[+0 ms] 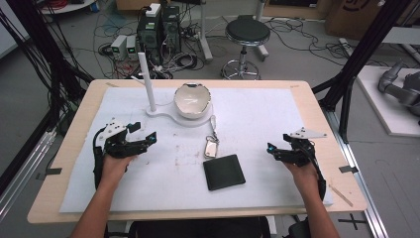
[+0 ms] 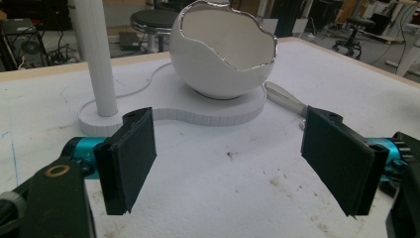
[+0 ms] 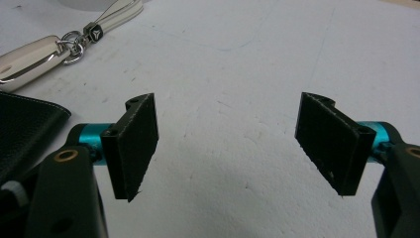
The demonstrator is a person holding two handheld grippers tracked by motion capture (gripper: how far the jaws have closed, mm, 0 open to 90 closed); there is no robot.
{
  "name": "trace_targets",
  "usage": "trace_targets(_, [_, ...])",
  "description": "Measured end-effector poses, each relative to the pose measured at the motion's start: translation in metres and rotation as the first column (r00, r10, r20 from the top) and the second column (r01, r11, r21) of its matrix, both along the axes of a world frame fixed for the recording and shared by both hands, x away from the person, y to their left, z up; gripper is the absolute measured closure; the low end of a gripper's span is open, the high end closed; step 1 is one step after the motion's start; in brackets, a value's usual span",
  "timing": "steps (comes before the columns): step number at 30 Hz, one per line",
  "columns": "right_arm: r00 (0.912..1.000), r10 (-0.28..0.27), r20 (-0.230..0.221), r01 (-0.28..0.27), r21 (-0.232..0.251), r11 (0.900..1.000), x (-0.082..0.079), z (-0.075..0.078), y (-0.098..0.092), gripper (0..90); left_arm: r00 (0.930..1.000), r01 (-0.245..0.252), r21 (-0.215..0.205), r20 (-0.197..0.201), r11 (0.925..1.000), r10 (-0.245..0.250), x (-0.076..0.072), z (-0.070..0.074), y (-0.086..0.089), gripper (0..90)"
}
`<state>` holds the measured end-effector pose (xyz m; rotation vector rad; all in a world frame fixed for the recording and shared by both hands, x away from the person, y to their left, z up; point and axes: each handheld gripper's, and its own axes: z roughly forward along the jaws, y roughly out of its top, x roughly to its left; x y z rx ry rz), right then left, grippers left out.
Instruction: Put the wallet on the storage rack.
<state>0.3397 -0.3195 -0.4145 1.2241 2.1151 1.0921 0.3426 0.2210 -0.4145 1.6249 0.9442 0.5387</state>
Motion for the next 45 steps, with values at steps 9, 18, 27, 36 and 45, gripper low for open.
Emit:
trace_targets(9, [1.0,0.007,0.005,-0.007,-0.001,1.0,-0.003,0.0,0.001,25.0,0.9999,-0.009,-0.008,-0.005,0.9999,0.009,0.003,-0.001,0.0,21.3])
trace_targets(18, [0.9984,0.056,-0.001,-0.056,-0.017,0.998,-0.007,-0.003,0.018,22.0,0.9998,-0.017,-0.012,-0.011,0.9998,0.017,0.006,-0.002,-0.003,21.3])
trace_targets(27, [0.9912,0.124,-0.048,-0.124,0.001,0.992,-0.011,-0.003,0.037,32.2,0.9997,-0.021,-0.004,-0.014,0.9998,0.021,0.005,-0.001,-0.004,21.4])
trace_targets(36, [0.964,0.238,-0.119,-0.234,0.041,0.971,-0.009,-0.01,0.062,36.9,0.9998,-0.015,0.001,-0.015,0.9999,0.015,0.003,-0.002,-0.005,22.0])
trace_targets(45, [0.9214,0.333,-0.201,-0.338,0.01,0.941,-0.002,-0.024,0.094,34.6,0.9997,-0.008,0.007,-0.025,0.9999,0.008,0.003,-0.004,-0.007,22.0])
